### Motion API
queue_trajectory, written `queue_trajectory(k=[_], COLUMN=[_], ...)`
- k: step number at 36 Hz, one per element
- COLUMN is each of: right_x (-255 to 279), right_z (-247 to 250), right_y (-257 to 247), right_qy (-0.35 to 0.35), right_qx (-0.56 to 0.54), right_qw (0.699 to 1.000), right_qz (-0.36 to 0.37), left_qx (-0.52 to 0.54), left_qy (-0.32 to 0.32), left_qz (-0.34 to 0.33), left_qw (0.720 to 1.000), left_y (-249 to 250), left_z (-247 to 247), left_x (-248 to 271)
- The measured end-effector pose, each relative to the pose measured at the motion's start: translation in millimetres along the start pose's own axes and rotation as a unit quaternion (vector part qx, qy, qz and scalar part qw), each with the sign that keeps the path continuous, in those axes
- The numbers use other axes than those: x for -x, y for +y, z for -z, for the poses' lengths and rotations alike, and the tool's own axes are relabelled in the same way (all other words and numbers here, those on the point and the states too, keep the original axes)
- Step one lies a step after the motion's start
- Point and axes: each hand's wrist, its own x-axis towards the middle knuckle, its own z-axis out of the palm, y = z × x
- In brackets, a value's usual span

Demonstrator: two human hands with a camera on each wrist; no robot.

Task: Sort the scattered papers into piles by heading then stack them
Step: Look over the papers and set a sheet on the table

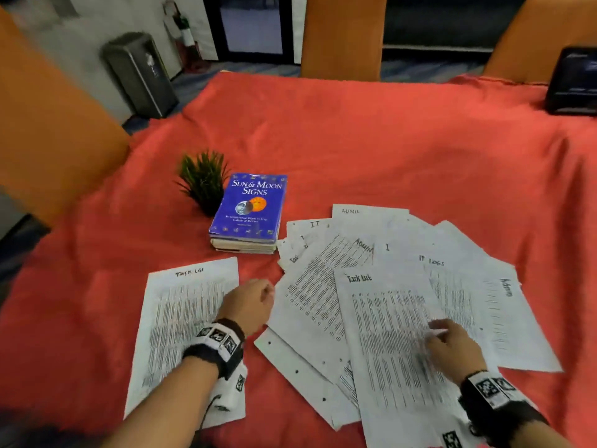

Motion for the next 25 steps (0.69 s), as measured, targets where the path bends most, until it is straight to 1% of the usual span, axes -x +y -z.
queue_trajectory(k=[2, 4, 6, 10, 12, 14, 16, 18, 21, 25], right_x=[-6.4, -6.8, -5.0, -5.0, -8.3, -9.4, -8.8, -4.8, 0.8, 14.7], right_z=[4.5, 10.1, 11.7, 11.9, 12.3, 10.8, 6.1, 2.5, -2.7, -12.2], right_y=[12.7, 20.5, 24.4, 24.5, 22.3, 17.8, 14.3, 9.9, 4.3, -8.5], right_qy=[0.022, 0.03, 0.013, -0.026, -0.041, -0.074, -0.112, -0.132, -0.142, -0.177], right_qx=[0.01, 0.02, 0.022, -0.006, -0.016, -0.04, -0.091, -0.154, -0.2, -0.197], right_qw=[0.999, 0.996, 0.995, 0.995, 0.996, 0.995, 0.989, 0.979, 0.969, 0.952], right_qz=[-0.042, -0.077, -0.1, -0.1, -0.083, -0.052, -0.024, -0.008, 0.04, 0.154], left_qx=[0.044, 0.075, 0.064, 0.096, 0.112, 0.143, 0.169, 0.197, 0.257, 0.335], left_qy=[-0.058, -0.128, -0.196, -0.297, -0.303, -0.291, -0.291, -0.286, -0.237, -0.168], left_qz=[0.014, 0.038, 0.044, 0.056, 0.072, 0.085, 0.083, 0.09, 0.116, 0.17], left_qw=[0.997, 0.988, 0.978, 0.948, 0.943, 0.942, 0.938, 0.933, 0.93, 0.911], left_y=[26.0, 47.1, 64.8, 88.3, 90.0, 90.6, 91.0, 87.3, 74.2, 59.5], left_z=[-17.6, -35.0, -50.0, -72.4, -78.2, -78.1, -75.8, -73.1, -69.9, -65.2], left_x=[-3.9, -7.2, -6.8, 0.1, 1.3, 2.0, 2.0, 2.1, 2.3, 3.7])
